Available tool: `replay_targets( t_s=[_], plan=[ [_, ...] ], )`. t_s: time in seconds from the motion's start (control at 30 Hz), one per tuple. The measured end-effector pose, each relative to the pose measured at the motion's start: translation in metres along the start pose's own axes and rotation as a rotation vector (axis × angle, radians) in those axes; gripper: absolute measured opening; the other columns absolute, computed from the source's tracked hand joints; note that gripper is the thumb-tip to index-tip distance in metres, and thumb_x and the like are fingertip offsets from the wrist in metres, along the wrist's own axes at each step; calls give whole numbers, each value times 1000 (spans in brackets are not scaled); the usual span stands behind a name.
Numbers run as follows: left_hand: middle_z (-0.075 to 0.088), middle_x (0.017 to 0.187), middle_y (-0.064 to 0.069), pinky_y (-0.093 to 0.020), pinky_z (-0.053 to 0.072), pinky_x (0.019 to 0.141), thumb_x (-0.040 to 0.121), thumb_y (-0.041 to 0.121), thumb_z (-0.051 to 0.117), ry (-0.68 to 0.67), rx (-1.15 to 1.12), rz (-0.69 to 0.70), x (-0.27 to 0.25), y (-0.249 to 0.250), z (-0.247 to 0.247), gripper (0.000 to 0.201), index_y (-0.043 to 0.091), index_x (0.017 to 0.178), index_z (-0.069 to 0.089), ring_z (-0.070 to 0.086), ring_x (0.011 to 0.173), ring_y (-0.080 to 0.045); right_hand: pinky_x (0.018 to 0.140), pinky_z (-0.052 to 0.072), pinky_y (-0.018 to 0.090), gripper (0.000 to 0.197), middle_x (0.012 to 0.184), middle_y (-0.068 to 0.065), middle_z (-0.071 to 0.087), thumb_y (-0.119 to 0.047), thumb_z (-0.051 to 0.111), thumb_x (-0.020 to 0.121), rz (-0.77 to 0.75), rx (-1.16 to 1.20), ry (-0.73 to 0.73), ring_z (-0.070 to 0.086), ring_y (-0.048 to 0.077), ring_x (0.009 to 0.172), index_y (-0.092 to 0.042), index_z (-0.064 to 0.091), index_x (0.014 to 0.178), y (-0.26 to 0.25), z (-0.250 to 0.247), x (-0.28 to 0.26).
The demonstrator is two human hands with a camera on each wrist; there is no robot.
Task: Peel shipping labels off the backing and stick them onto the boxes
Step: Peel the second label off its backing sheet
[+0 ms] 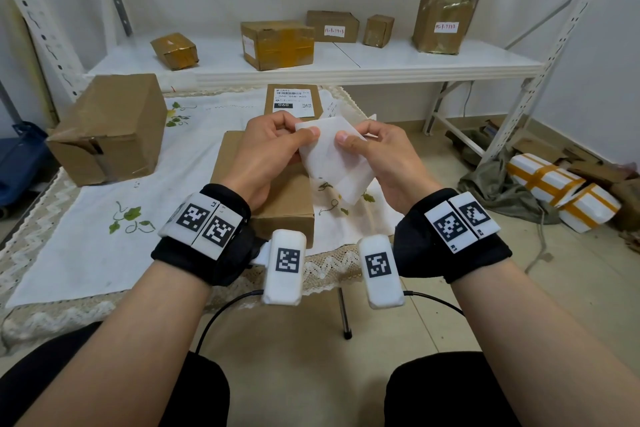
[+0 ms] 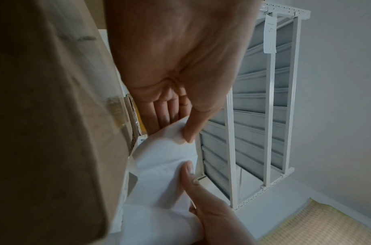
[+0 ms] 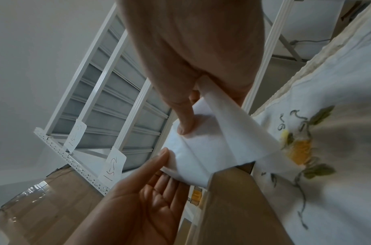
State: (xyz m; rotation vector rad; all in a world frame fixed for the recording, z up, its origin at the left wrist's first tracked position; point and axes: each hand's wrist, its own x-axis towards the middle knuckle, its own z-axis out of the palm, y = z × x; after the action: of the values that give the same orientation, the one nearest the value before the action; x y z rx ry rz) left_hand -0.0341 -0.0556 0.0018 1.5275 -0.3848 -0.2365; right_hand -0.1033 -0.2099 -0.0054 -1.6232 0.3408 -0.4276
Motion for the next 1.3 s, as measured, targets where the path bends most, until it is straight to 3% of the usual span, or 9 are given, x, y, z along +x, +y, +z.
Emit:
replay_targets(
  t_s=[0.17,0.33,0.47,0.57,0.73,0.9,1.07,1.17,1.3],
  plan=[
    [75,104,-12,-26,61,77,93,11,72,-6,-8,-3,2,0,-1,16,11,85,58,70,84,-13,63,46,29,28,86,15,64,-12,72,95,27,-16,20,60,22,73,-14,52,75,0,1,2],
    [74,103,-14,-27,60,76,94,12,71,-8,-35,-5,3,-1,-2,22,14,79,55,69,88,-18,64,44,31,30,89,13,64,-12,69,97,38,-19,29,59,24,78,-17,49,74,1,1,4],
    [74,98,-12,-29,59,78,95,12,70,12,-38,18,2,-1,-2,24,16,76,56,69,88,-19,62,54,28,13,88,10,70,-14,74,94,38,20,-24,65,19,72,-12,62,89,-2,1,0],
    [74,100,-19,-39,59,85,96,16,69,30,-15,28,2,-1,-2,27,18,75,53,68,87,-22,69,60,31,21,100,11,77,-12,83,84,67,-5,-90,72,20,80,-7,72,102,-3,0,-1],
    [71,85,-13,-31,61,66,95,22,71,29,50,37,1,-2,-1,25,17,77,56,69,81,-20,80,61,37,23,103,13,79,-5,84,80,128,-95,-169,75,22,83,-7,75,101,-3,1,-1],
    [78,103,-10,-37,62,88,89,27,78,-76,92,8,1,0,-5,30,-2,98,73,75,98,-23,75,59,33,20,98,14,79,-7,82,83,148,-99,-166,74,21,79,-1,76,101,-3,-1,-1],
    [77,107,-6,-43,59,98,85,20,80,-185,142,13,-4,5,-6,12,9,88,75,73,105,-21,61,56,22,10,90,10,76,-9,76,89,140,-92,-158,71,17,73,-4,75,97,-3,0,-2],
    [76,106,-5,-45,55,103,82,20,80,-210,198,26,-5,6,-6,20,6,94,74,70,110,-21,58,53,20,0,85,6,73,-8,72,92,136,-96,-164,68,15,69,-8,73,92,-4,0,-3],
    [75,110,-7,-39,56,101,85,14,79,-231,199,19,-6,6,-8,13,13,96,73,69,112,-23,51,50,18,2,82,4,73,-8,70,94,147,-78,-155,68,10,62,-8,71,92,-4,0,-4]
  ],
)
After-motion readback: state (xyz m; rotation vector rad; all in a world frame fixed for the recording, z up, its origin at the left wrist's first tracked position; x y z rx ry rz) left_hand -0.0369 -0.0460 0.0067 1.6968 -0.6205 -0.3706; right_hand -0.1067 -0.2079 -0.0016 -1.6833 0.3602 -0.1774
